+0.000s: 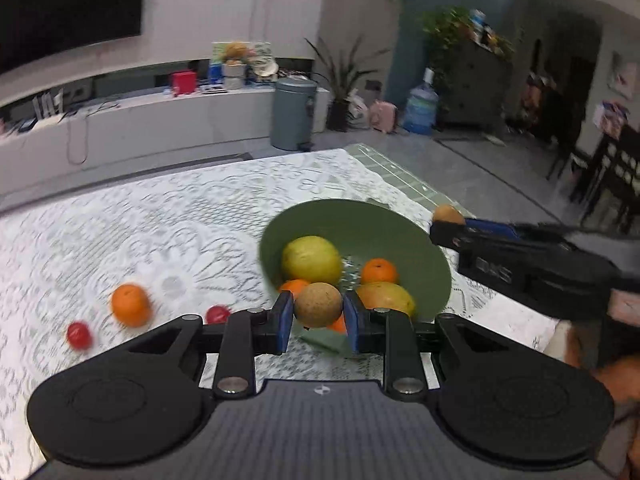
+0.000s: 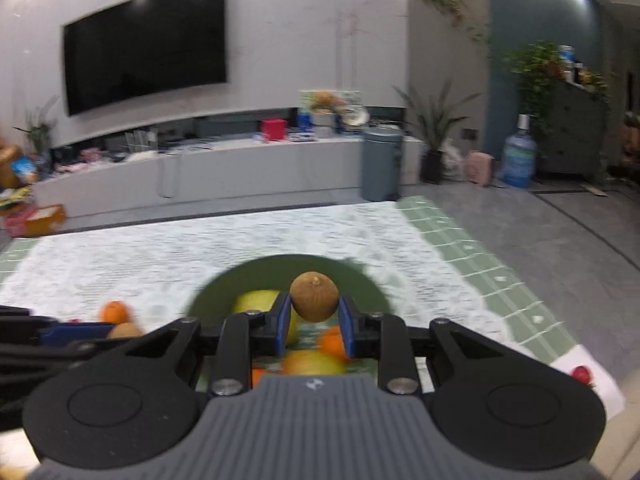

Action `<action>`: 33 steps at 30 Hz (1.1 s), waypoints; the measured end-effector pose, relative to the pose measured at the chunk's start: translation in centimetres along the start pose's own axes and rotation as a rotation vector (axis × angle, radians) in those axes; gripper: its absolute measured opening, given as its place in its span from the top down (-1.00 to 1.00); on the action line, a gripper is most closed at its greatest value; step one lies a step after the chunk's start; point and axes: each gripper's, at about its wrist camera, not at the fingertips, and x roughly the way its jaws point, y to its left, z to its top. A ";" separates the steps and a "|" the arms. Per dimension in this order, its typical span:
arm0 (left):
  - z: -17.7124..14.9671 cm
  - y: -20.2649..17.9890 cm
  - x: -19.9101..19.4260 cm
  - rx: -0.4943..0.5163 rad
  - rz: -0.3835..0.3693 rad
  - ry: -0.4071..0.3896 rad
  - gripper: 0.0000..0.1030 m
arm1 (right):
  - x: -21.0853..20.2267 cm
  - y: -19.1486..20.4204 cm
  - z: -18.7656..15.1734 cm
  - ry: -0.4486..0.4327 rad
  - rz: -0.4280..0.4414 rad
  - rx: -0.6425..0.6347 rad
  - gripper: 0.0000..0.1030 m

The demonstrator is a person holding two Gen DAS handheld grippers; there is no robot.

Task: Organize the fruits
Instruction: 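Carry both held kiwis over the green colander with both tools, then lower both kiwis into the colander and open both tools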

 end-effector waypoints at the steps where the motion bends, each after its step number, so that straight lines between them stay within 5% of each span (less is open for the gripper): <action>1: 0.3 -0.3 0.7 0.014 0.002 0.016 0.42 | 0.8 -0.4 0.2 0.011 -0.009 0.008 0.56; 10: 2.5 -1.2 4.7 0.098 0.007 0.140 0.42 | 6.5 -1.2 0.4 0.153 0.065 0.027 0.56; 33: 2.5 -1.7 10.3 0.235 -0.007 0.295 0.42 | 9.4 -1.5 -1.3 0.301 0.067 0.044 0.54</action>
